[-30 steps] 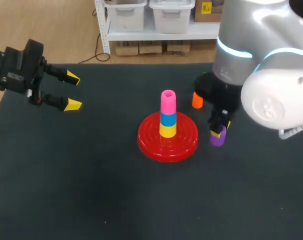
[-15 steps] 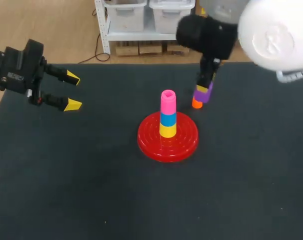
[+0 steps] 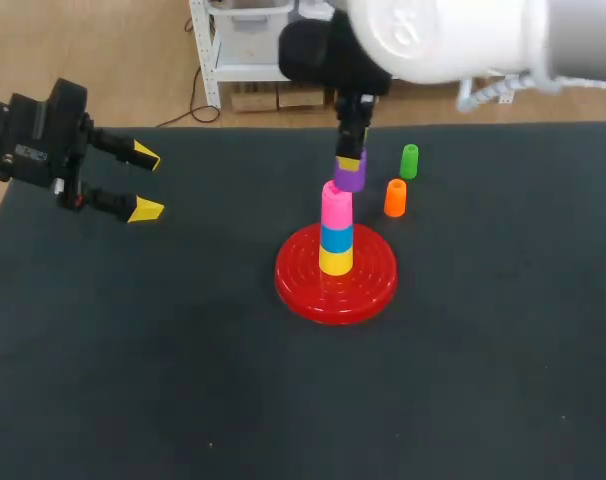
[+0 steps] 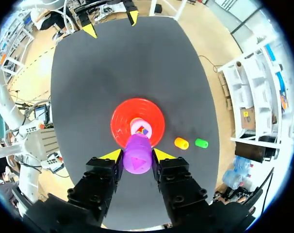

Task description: Pick up and stack the cylinders on the red base in this order: pink,purple,orange,green

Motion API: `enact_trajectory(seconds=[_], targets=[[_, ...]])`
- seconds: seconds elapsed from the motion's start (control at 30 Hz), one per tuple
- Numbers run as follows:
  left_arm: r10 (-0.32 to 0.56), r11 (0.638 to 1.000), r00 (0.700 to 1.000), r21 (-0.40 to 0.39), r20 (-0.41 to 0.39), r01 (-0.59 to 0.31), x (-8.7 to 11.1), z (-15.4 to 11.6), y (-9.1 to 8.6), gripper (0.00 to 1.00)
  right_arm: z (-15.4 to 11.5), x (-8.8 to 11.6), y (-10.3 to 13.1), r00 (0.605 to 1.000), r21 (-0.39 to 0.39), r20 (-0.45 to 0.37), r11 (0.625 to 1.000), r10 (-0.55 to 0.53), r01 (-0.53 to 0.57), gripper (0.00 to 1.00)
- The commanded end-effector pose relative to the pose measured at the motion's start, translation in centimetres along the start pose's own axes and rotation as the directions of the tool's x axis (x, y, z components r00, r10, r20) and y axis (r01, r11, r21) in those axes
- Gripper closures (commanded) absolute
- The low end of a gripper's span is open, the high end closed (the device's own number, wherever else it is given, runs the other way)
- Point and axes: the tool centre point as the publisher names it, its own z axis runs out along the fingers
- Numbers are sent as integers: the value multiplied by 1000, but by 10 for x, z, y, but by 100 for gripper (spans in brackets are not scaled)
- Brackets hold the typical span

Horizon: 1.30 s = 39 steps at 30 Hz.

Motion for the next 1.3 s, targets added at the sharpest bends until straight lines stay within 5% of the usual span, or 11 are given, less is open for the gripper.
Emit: enact_trajectory(seconds=[0.03,1.3], targets=[[2,1000,1000,-3,3,-2,1,0,-1,0,3,-12,-4,998,-24,-66,1000,-9,8,100],[2,1000,1000,-3,3,-2,1,0,-1,0,35,-14,-14,992,-90,-125,995,18,-29,100]])
